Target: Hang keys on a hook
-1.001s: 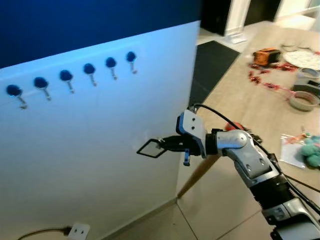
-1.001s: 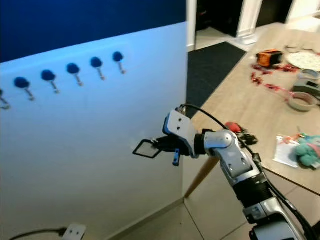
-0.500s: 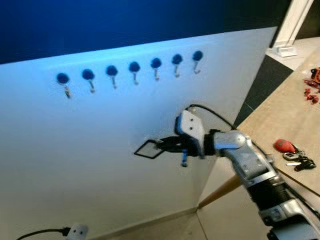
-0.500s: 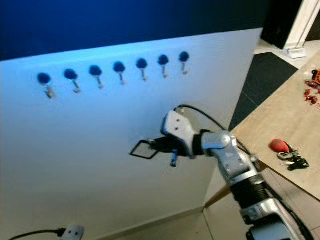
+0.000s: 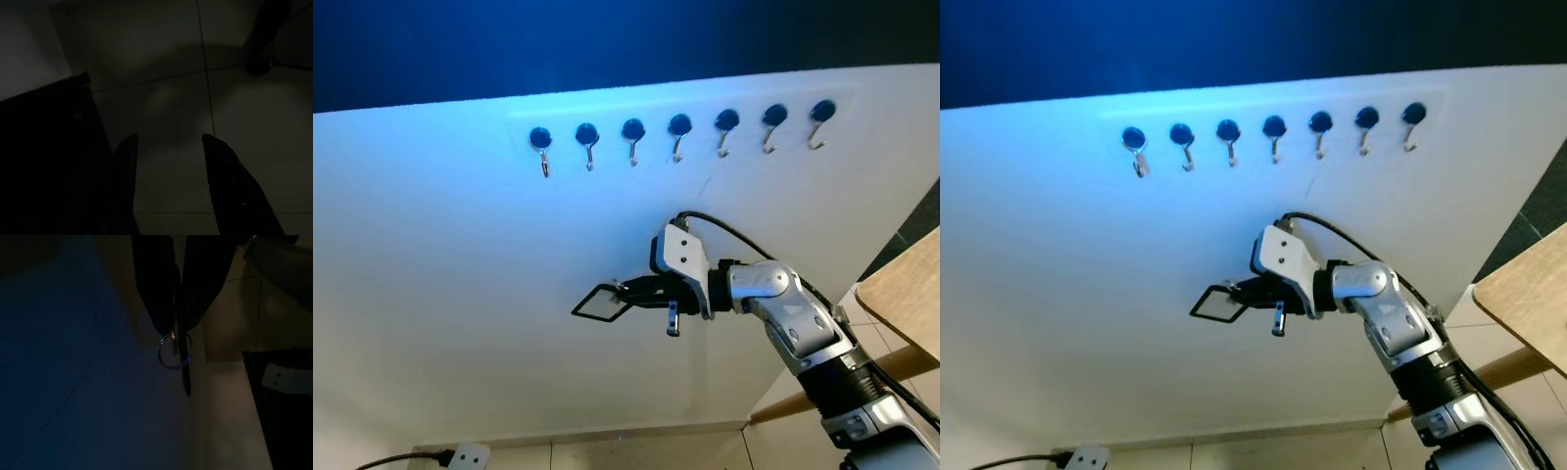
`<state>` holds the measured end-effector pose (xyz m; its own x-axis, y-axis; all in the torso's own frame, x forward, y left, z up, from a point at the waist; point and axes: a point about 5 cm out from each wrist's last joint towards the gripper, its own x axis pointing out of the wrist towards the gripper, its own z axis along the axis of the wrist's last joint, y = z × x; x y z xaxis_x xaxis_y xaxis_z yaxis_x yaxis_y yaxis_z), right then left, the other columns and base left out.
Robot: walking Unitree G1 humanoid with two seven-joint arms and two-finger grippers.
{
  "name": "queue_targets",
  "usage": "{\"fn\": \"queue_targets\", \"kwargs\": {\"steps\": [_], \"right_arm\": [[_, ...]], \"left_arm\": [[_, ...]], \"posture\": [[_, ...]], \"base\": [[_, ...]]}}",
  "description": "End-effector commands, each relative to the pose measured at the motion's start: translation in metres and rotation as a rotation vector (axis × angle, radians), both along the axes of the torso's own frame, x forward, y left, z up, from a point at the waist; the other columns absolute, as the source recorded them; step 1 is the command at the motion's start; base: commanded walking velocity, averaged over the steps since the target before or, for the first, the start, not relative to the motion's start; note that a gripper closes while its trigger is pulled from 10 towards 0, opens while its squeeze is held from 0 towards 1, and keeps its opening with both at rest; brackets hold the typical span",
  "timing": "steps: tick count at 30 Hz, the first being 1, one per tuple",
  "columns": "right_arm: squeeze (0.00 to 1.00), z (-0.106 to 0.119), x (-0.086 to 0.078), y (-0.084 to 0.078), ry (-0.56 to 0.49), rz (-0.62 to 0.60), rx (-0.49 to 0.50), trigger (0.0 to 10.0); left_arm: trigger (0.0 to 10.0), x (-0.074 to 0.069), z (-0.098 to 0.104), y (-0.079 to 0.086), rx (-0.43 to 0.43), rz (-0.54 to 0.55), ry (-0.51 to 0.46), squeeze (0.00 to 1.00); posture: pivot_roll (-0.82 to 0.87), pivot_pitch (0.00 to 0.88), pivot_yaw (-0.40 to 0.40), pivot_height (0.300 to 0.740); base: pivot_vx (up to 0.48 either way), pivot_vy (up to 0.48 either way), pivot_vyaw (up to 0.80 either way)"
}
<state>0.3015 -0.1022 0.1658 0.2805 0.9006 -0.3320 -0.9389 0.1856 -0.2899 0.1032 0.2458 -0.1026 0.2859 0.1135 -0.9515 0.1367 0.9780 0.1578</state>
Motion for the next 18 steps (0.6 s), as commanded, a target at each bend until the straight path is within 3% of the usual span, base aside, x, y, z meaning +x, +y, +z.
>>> {"fn": "queue_targets", "kwargs": {"steps": [1,6,18], "right_arm": [[0.00,-0.0018,-0.0005,-0.0037,-0.002,-0.020,-0.016,10.0],[0.00,-0.0027,-0.0031,-0.0047,0.011,-0.011,-0.021,10.0],[0.00,-0.0060,-0.0087,-0.0001,0.038,0.012,-0.019,10.0]], "left_arm": [[10.0,0.0008,0.0001,-0.0007,-0.012,0.009,-0.003,0.00],[10.0,-0.0003,-0.0014,-0.0052,-0.021,-0.005,0.014,0.00],[10.0,-0.0016,-0.0019,-0.0058,-0.015,-0.012,0.018,0.00]], "posture": [[-0.09,0.045,0.059,0.740],[-0.09,0.050,0.060,0.740],[-0.09,0.052,0.059,0.740]], "base": [[0.000,0.000,0.00],[0.000,-0.480,0.00],[0.000,0.000,0.00]]}}
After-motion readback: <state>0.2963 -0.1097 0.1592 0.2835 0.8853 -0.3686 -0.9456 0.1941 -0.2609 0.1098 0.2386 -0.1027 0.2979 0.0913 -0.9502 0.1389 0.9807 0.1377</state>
